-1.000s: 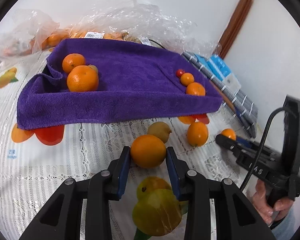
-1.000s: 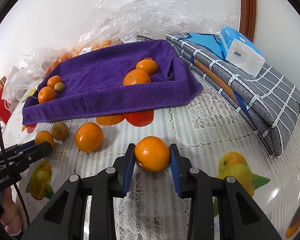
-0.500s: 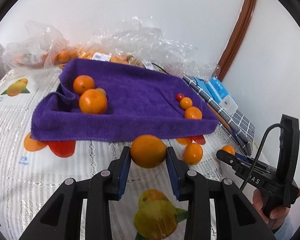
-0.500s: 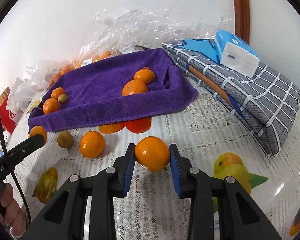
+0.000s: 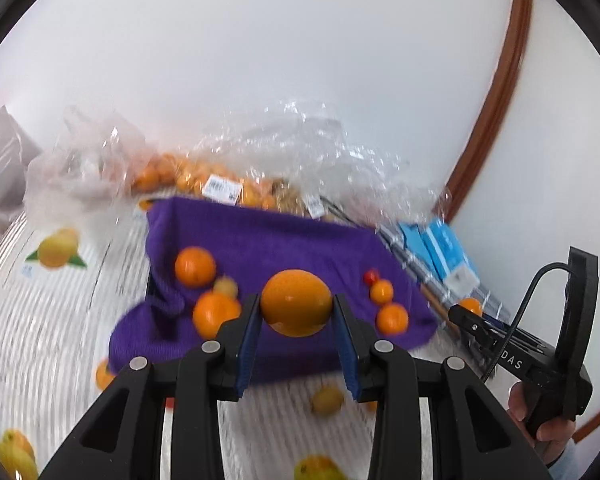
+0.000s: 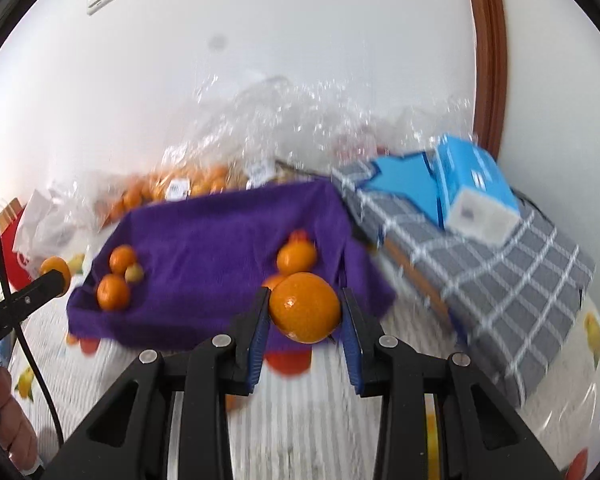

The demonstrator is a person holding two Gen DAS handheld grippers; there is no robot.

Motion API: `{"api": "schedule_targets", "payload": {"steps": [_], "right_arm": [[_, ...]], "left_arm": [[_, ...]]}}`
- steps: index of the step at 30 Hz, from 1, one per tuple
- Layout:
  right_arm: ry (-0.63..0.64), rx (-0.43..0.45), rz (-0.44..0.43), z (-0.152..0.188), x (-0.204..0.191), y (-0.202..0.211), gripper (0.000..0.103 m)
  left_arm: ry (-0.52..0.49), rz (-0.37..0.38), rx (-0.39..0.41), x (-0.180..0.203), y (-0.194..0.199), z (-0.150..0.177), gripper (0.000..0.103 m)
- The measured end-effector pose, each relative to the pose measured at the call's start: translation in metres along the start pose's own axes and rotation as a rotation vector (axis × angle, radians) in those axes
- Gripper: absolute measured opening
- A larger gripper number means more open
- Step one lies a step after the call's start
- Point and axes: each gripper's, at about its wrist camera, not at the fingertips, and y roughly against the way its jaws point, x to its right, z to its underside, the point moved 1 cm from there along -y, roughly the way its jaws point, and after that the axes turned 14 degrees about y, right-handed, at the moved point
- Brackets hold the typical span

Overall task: Organize fruits
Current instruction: 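Carry the orange onto the towel and open the right tool while the left tool releases its orange there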

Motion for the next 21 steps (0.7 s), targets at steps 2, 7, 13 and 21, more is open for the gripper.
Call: {"api": "schedule_targets", "payload": {"steps": [2,7,13,21], "right_arm": [[-0.006,0.017,0.001,-0.013,0.005,-0.008,0.033],[-0.021,0.007,-0.004,-0.029,0.014,-0.038,0.033],[-0.060,-0.051,-0.028,-0.009,0.025,-0.078,0.033],[-0.057,-0.079,-0.050,-0.004,0.023,-0.091,0.033]], "left_arm": [[0.009,-0.004,0.007,0.002,-0.008,-0.006,0.034],[0.033,-0.018,0.015,0.006,-0.039,-0.013,0.034],[0.023,-0.032,-0.009,0.003,-0.067,0.004,0.034],[0.019,-0.054,-0.029,-0.001,-0.082,0.014,0.034]]}}
